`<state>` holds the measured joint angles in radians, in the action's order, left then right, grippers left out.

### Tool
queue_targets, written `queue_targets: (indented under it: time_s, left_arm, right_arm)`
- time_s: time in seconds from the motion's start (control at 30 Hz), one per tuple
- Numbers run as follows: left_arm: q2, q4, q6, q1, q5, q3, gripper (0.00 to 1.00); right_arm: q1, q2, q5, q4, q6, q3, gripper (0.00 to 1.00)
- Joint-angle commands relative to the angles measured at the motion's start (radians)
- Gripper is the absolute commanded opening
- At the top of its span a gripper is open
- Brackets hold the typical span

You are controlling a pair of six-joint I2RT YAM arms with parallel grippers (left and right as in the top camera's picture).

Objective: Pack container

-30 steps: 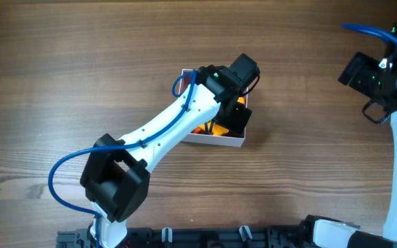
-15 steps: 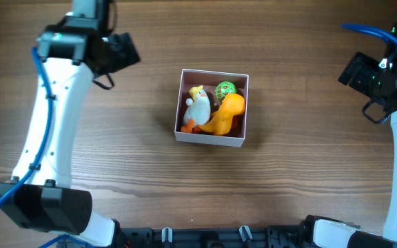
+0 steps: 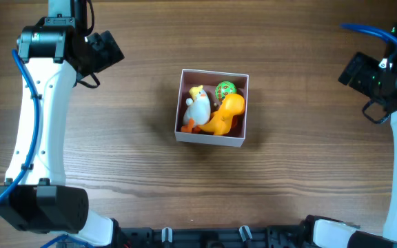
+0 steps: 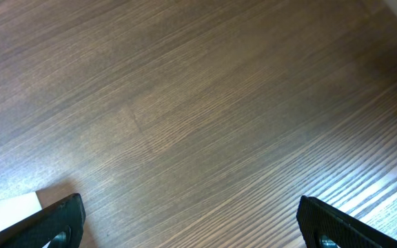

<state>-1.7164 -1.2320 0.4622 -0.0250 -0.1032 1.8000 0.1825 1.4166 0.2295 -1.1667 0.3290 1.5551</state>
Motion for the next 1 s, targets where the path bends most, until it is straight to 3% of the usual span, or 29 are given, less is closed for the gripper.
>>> queue_targets:
  time_s: [0.0, 0.8, 0.83, 0.87, 0.9, 0.97]
  left_arm:
    - [0.001, -0.003, 0.014, 0.004, 0.016, 0.001, 1.00]
    - [0.001, -0.003, 0.014, 0.004, 0.016, 0.001, 1.00]
    - [0.001, -0.003, 0.014, 0.004, 0.016, 0.001, 1.00]
    - [0.001, -0.003, 0.014, 0.004, 0.016, 0.001, 1.00]
    - [0.001, -0.003, 0.014, 0.004, 0.016, 0.001, 1.00]
    - [0.001, -0.003, 0.014, 0.004, 0.016, 0.001, 1.00]
  right_arm:
    - [0.001, 0.007, 0.006, 0.002, 0.014, -0.005, 1.00]
    - [0.001, 0.007, 0.006, 0.003, 0.015, -0.005, 1.00]
    - [0.001, 0.007, 0.006, 0.014, 0.016, -0.005, 0.97]
    - [0.001, 0.007, 0.005, 0.026, 0.027, -0.005, 0.87]
    - [0.001, 0.007, 0.001, 0.042, 0.066, -0.005, 0.99]
    - [0.000, -0.003, -0.069, 0.081, 0.088, -0.005, 1.00]
